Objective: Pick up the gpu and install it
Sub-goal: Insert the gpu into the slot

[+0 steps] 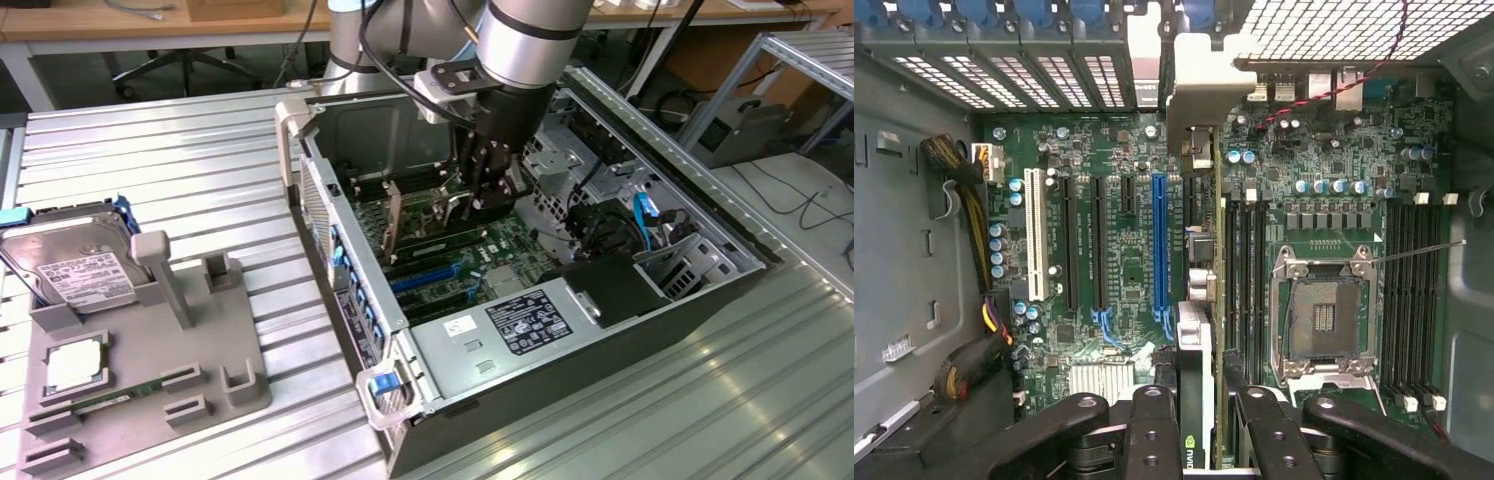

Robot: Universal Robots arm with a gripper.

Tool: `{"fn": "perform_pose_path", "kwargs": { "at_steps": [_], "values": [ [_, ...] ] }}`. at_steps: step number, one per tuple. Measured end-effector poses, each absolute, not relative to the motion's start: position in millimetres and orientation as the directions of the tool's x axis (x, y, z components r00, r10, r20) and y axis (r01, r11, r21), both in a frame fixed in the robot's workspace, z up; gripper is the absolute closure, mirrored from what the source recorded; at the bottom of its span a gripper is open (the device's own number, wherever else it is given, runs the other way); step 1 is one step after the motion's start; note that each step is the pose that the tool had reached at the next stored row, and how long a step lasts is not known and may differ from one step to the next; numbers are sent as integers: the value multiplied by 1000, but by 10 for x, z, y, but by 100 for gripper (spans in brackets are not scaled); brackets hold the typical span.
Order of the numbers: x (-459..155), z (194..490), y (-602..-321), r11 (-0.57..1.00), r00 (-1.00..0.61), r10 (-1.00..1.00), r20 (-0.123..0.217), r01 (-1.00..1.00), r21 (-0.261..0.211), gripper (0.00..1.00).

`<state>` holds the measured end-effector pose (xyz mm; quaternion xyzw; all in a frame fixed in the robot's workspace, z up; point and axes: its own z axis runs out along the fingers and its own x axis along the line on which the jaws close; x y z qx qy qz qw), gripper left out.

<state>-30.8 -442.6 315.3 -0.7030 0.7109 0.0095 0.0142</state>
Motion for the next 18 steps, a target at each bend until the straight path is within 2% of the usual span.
{"fn": "perform_pose_path", "kwargs": {
  "at_steps": [18],
  "values": [
    [-313, 2960, -4507, 11, -11, -999, -31, -1000, -6, 73]
  ]
}}
